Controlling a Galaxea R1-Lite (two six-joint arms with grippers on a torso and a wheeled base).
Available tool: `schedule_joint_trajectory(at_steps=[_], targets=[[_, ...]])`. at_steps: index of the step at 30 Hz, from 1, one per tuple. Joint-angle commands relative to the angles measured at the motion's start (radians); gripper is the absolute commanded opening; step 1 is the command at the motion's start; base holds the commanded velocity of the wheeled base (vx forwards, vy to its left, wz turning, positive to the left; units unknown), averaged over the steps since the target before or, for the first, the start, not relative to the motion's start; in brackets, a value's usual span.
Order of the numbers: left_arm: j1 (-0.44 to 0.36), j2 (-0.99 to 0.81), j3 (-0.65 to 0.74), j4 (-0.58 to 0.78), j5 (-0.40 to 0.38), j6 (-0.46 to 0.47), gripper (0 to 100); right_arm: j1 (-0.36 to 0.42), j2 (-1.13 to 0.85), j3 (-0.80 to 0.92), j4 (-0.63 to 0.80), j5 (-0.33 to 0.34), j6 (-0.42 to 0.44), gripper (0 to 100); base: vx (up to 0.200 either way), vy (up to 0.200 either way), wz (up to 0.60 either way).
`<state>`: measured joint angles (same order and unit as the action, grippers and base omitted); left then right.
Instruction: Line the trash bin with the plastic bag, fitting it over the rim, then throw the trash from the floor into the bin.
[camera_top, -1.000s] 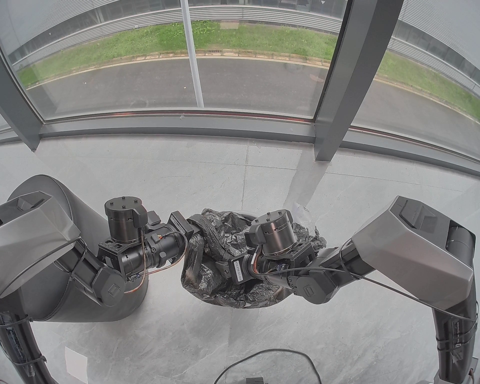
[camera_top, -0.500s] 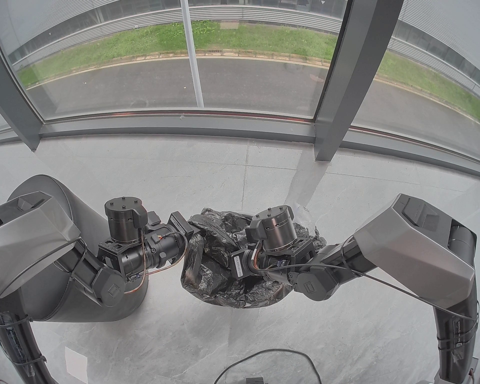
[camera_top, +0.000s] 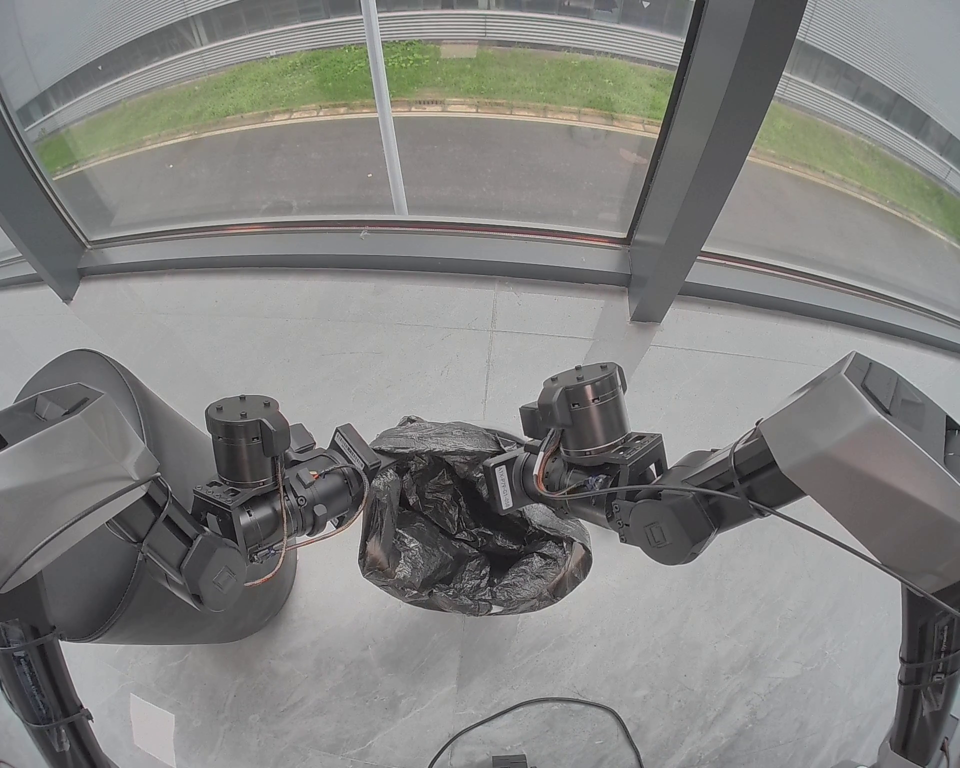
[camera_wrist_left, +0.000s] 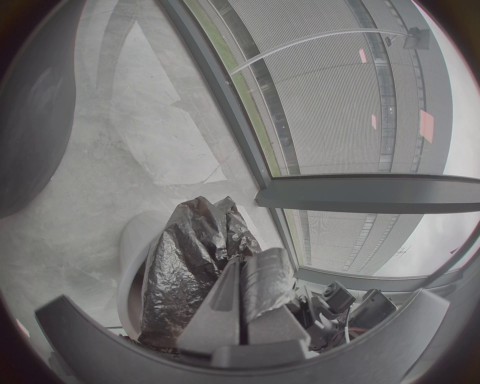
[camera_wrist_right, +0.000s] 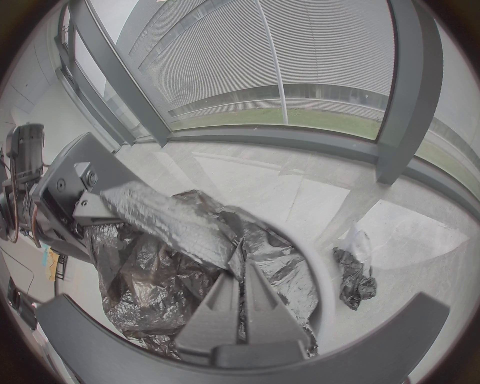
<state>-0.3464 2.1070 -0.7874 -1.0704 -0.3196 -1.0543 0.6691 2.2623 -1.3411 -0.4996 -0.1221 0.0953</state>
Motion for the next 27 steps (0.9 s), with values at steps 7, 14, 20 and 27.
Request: schedule_joint_trajectory(at_steps=[7, 14, 20, 27], targets=[[0.027, 0.036, -0.006, -0.002, 0.001, 0.085, 0, -0.008, -0.03, -0.012, -0.002, -0.028, -0.005, 0, 0.0, 0.0, 0.0], [0.03, 0.057, -0.024, -0.002, -0.023, 0.168, 0, -0.026, -0.03, -0.021, -0.002, -0.056, -0.017, 0, 0.0, 0.0, 0.0], [0.03, 0.057, -0.053, -0.002, -0.053, 0.171, 0, -0.026, -0.032, -0.036, -0.004, -0.07, -0.031, 0, 0.0, 0.0, 0.0], [0.049, 0.051, -0.099, 0.001, -0.056, 0.171, 0, -0.026, -0.029, -0.087, -0.001, -0.083, -0.062, 0, 0.0, 0.0, 0.0]])
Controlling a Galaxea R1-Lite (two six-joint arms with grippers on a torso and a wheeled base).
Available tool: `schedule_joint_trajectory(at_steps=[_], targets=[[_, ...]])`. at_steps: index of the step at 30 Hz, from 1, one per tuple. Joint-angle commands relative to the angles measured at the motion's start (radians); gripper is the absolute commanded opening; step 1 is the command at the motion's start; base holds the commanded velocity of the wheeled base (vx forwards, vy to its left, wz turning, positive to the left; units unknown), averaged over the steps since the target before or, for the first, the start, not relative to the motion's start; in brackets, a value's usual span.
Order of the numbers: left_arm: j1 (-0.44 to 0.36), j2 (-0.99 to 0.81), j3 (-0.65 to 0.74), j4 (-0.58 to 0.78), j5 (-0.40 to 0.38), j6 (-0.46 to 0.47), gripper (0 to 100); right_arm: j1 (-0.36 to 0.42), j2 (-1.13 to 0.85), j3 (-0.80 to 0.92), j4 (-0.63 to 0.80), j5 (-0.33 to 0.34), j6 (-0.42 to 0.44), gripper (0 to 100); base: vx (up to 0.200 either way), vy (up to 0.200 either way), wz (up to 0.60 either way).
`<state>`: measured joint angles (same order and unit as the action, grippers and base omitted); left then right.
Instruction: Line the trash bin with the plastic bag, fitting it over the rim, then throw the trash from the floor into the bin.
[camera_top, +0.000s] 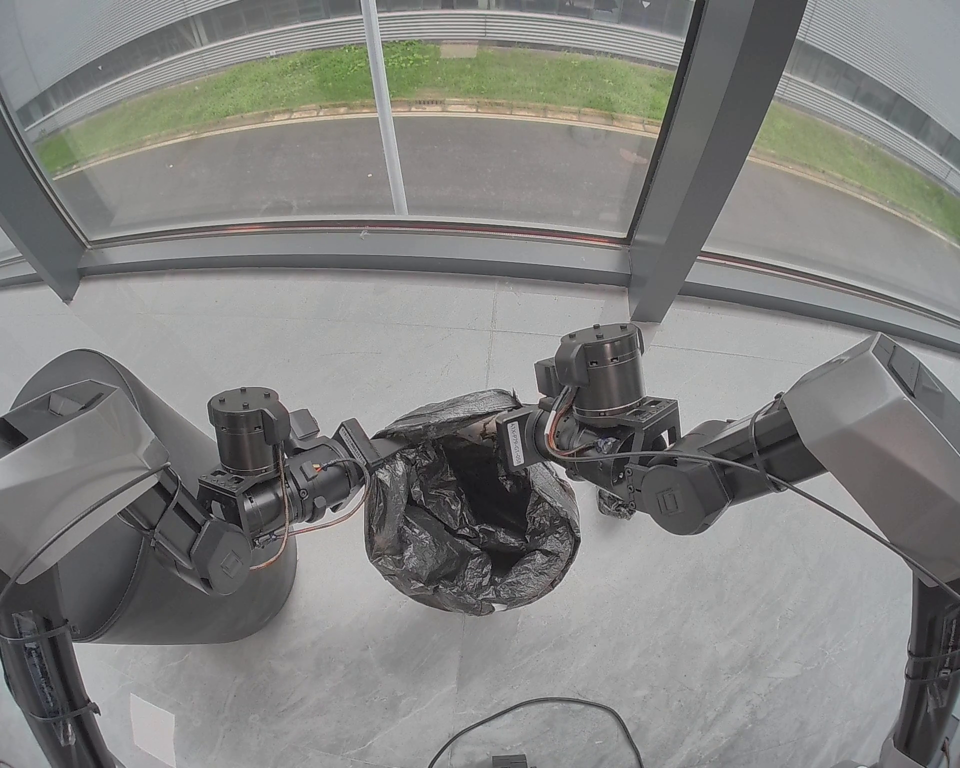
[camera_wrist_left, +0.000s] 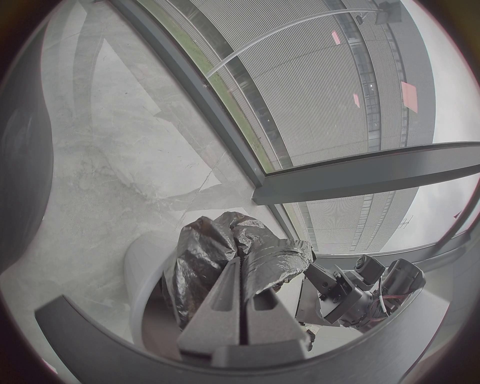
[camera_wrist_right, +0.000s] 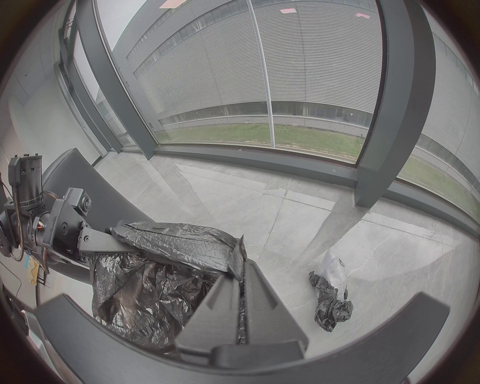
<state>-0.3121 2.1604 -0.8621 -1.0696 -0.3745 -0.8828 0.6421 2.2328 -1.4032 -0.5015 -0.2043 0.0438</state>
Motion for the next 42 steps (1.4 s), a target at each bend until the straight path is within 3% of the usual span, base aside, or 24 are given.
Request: schedule_joint_trajectory(at_steps=[1, 10, 24, 30, 42], targets=[[0.016, -0.002, -0.028, 0.0, -0.001, -0.001, 0, 0.001, 0.002, -0.026, 0.001, -0.001, -0.013, 0, 0.0, 0.0, 0.0], [0.034, 0.007, -0.071, 0.002, -0.001, 0.001, 0, -0.006, 0.01, -0.042, 0.001, -0.006, -0.05, 0, 0.0, 0.0, 0.0], [0.034, 0.015, -0.071, 0.002, -0.001, 0.001, 0, -0.029, -0.001, -0.042, 0.0, -0.092, -0.099, 0, 0.0, 0.0, 0.0], [0.034, 0.019, -0.069, 0.0, -0.001, 0.001, 0, -0.027, -0.002, -0.046, 0.0, -0.093, -0.124, 0, 0.0, 0.0, 0.0], [0.056, 0.056, -0.083, -0.001, -0.001, 0.001, 0, -0.029, 0.099, -0.123, -0.02, -0.133, -0.151, 0, 0.0, 0.0, 0.0]])
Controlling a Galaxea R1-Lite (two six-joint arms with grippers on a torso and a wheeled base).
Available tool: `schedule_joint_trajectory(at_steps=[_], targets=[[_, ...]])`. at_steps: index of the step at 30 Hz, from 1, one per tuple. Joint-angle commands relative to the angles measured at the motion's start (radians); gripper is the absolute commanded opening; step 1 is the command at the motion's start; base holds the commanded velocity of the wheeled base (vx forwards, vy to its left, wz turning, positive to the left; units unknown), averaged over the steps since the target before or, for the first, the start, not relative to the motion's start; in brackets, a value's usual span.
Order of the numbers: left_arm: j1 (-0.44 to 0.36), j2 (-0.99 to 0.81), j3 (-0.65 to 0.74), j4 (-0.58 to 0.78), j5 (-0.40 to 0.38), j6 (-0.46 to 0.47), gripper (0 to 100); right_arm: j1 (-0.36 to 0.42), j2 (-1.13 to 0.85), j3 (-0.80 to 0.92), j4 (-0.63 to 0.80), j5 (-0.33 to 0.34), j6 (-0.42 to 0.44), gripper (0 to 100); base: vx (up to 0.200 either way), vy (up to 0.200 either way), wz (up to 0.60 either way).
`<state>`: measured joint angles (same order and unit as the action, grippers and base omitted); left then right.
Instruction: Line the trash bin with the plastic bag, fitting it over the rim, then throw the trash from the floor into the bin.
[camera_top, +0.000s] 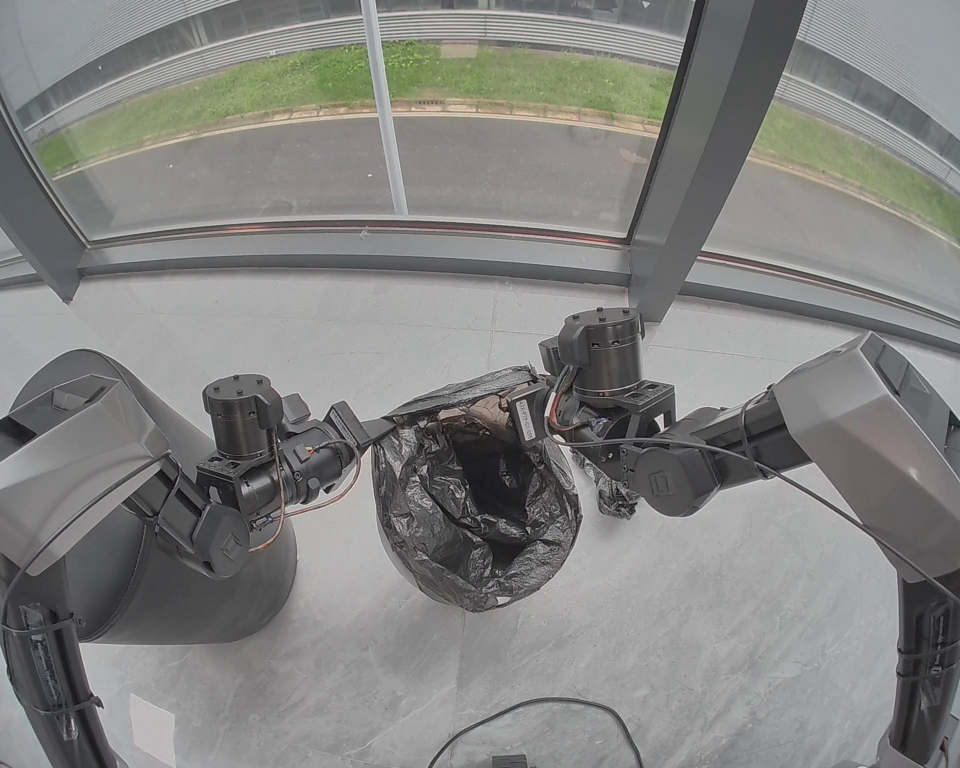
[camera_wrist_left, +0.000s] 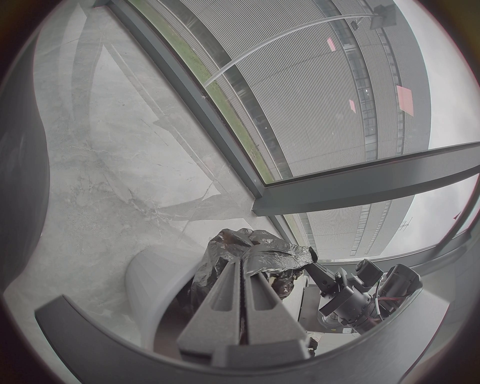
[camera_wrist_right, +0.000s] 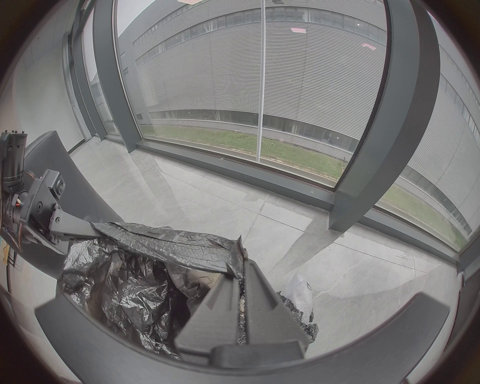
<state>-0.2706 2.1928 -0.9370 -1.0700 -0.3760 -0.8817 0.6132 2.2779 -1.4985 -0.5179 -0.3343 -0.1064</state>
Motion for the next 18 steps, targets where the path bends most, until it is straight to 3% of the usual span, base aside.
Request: schedule_joint_trajectory(at_steps=[1, 18], targets=[[0.019, 0.028, -0.017, 0.001, 0.0, 0.0, 0, 0.0, 0.066, -0.04, -0.004, -0.003, 0.001, 0, 0.0, 0.0, 0.0], [0.053, 0.117, -0.115, 0.002, -0.04, 0.006, 0, -0.01, 0.207, -0.209, -0.065, -0.028, 0.007, 0, 0.0, 0.0, 0.0]])
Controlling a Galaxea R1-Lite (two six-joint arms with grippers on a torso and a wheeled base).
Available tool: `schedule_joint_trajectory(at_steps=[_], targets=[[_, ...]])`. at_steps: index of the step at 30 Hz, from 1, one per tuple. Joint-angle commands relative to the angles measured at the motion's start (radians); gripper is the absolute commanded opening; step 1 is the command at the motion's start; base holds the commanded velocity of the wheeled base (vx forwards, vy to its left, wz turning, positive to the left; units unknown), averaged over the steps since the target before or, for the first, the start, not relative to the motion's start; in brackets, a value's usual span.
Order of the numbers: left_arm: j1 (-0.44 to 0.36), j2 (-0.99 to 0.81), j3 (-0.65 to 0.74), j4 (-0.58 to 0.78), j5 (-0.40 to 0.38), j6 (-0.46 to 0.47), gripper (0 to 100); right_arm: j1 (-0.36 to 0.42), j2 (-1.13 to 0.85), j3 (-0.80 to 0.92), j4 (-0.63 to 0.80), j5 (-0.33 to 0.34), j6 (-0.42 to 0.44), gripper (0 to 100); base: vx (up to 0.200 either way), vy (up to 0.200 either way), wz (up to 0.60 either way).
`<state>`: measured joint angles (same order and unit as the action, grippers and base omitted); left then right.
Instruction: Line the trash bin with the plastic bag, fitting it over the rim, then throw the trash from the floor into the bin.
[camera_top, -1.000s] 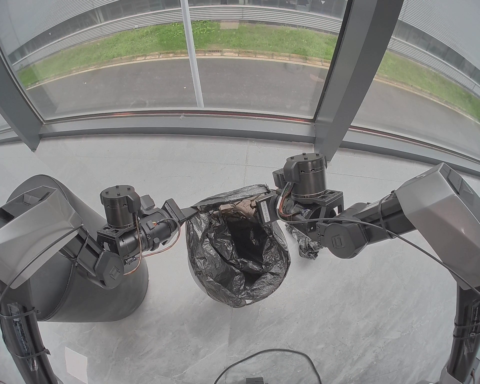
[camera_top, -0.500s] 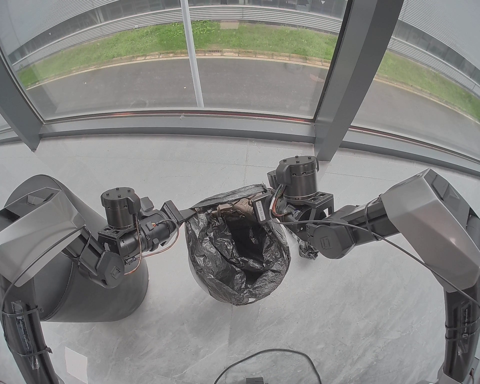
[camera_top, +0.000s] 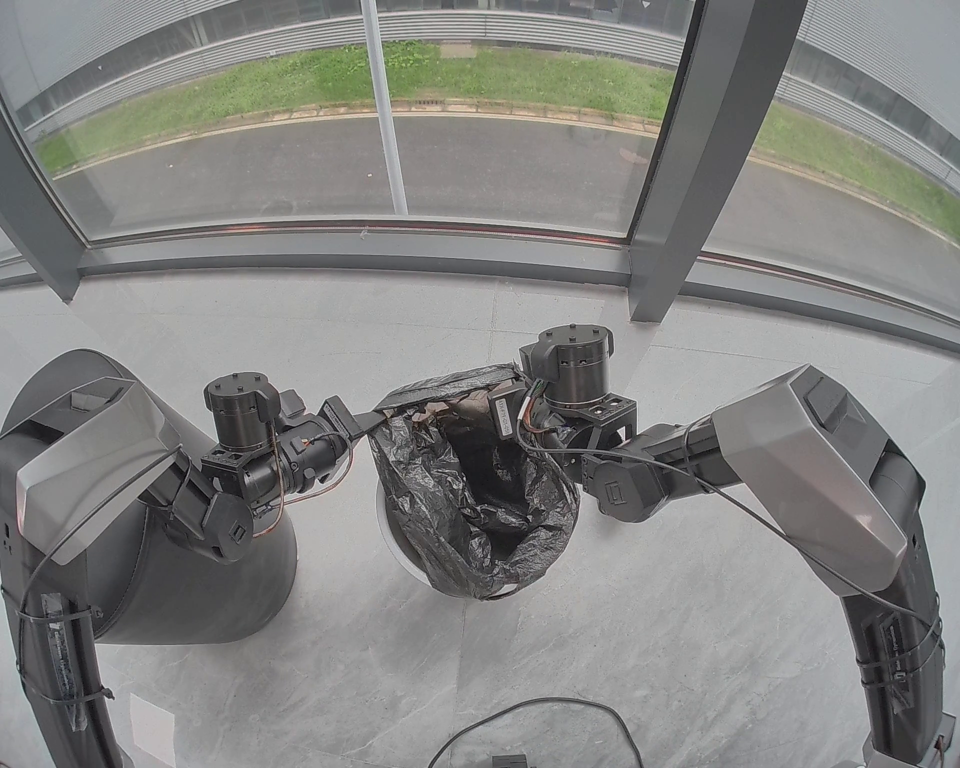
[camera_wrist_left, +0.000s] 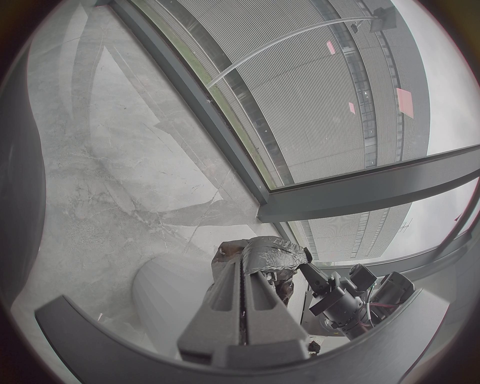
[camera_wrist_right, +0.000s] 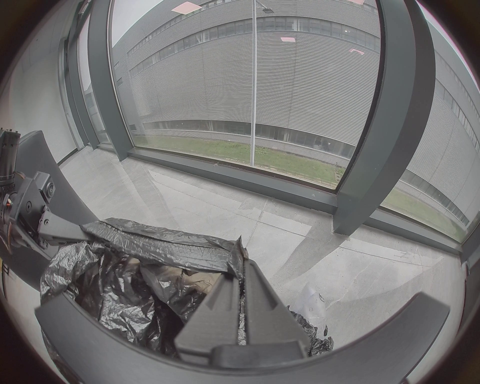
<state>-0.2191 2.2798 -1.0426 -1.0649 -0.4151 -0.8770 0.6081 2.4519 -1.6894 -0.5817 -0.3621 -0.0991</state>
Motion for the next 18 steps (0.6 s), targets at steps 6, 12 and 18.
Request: schedule_joint_trajectory(at_steps=[6, 12, 18], targets=[[0.009, 0.056, -0.022, -0.003, -0.017, 0.016, 0, -0.01, 0.047, -0.055, 0.003, 0.0, 0.001, 0, 0.0, 0.0, 0.0], [0.012, 0.053, -0.022, 0.006, -0.03, 0.016, 0, -0.007, 0.047, -0.056, 0.005, -0.029, -0.002, 0, 0.0, 0.0, 0.0], [0.011, 0.043, -0.022, 0.011, -0.03, 0.018, 0, -0.007, 0.047, -0.055, 0.005, -0.029, -0.002, 0, 0.0, 0.0, 0.0]])
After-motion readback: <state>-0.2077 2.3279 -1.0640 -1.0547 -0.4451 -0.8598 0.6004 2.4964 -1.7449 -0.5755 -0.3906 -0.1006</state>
